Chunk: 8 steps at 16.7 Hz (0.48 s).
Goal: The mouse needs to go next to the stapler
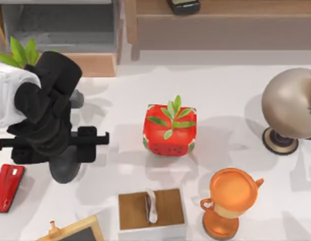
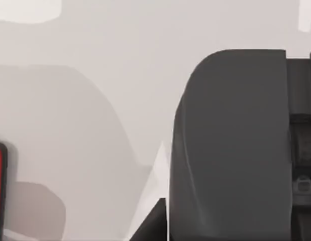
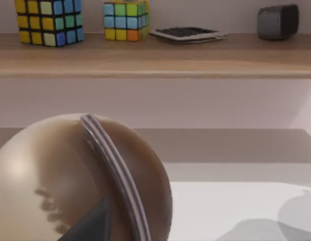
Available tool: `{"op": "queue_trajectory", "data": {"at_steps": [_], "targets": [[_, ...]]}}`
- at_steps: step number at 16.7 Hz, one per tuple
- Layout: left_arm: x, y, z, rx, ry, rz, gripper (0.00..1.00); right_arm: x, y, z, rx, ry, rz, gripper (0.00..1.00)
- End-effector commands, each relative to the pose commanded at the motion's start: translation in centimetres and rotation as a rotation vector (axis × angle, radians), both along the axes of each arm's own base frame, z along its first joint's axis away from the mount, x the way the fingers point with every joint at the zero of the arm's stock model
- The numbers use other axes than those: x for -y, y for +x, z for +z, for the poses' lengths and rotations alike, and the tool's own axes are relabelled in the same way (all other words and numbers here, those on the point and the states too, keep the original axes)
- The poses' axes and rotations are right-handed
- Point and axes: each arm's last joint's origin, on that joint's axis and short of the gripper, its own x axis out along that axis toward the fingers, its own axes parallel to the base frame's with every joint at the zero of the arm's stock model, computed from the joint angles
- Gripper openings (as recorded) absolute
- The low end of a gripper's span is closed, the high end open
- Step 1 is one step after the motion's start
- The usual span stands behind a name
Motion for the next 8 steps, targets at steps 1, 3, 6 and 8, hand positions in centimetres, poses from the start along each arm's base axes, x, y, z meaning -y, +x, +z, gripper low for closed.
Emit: {"op": "queue_trajectory", "data": {"at_steps": [1, 3, 6, 8], "targets": [[-0.2, -0.4, -0.5, -0.033, 0.005, 0.000, 0.00, 0.0, 0.0, 0.0, 0.000, 0.000, 0.000, 1.00], [-0.5, -1.1, -1.5, -0.098, 0.016, -0.001, 0.00, 0.0, 0.0, 0.0, 0.000, 0.000, 0.000, 1.00], [-0.6, -1.3, -2.1, -0.127, 0.024, -0.001, 0.00, 0.0, 0.0, 0.0, 0.000, 0.000, 0.000, 1.00], [-0.6, -1.3, -2.1, -0.127, 0.024, -0.001, 0.00, 0.0, 0.0, 0.0, 0.000, 0.000, 0.000, 1.00]]}}
